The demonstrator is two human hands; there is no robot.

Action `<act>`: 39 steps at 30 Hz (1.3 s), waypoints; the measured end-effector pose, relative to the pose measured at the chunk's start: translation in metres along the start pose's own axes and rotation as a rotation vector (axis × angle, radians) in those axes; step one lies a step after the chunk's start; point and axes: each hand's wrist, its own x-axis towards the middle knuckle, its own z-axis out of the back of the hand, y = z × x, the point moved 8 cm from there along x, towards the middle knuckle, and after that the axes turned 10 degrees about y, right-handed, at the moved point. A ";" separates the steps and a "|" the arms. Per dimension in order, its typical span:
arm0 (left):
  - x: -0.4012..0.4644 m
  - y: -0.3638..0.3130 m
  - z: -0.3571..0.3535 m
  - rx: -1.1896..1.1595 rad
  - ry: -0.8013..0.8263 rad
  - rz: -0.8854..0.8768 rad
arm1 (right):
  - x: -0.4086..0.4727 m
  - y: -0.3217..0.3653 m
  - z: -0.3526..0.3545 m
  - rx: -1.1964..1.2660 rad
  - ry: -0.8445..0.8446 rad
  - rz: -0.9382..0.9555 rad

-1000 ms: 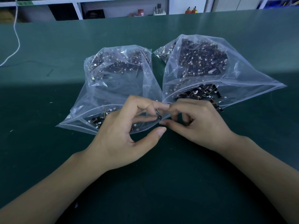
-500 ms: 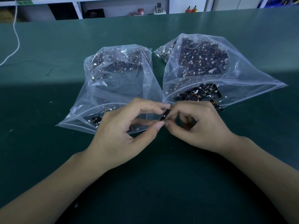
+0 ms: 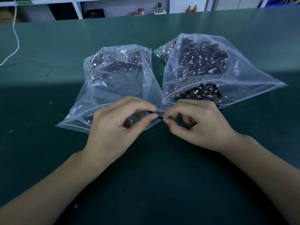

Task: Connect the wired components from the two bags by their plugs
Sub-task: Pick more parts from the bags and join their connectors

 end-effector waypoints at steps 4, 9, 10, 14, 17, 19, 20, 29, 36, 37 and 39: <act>0.003 0.000 0.002 0.013 0.015 -0.008 | 0.000 0.000 0.005 0.030 -0.056 -0.007; 0.002 -0.002 0.002 0.043 0.004 -0.014 | 0.002 0.002 0.006 0.037 -0.065 -0.008; 0.002 -0.002 0.001 0.042 0.004 -0.013 | 0.002 0.002 0.007 0.033 -0.079 -0.006; 0.002 0.000 0.000 0.048 -0.001 0.005 | 0.003 0.006 0.011 0.023 -0.106 0.022; 0.002 0.004 -0.001 0.048 0.020 0.032 | 0.003 0.009 0.011 0.014 -0.109 0.034; 0.002 0.005 -0.003 0.048 0.043 0.049 | 0.003 0.009 0.011 0.008 -0.109 0.028; 0.002 0.005 -0.004 0.051 0.054 0.058 | 0.003 0.008 0.011 0.006 -0.105 0.024; 0.002 0.006 -0.007 0.065 0.091 0.060 | 0.002 0.006 0.009 0.017 -0.081 0.013; 0.002 0.005 -0.007 0.074 0.103 0.044 | 0.002 0.004 0.007 0.017 -0.067 0.000; 0.002 0.005 -0.007 0.072 0.103 0.041 | 0.002 0.004 0.008 0.019 -0.066 0.000; 0.002 0.005 -0.007 0.076 0.103 0.038 | 0.002 0.005 0.007 0.017 -0.052 0.008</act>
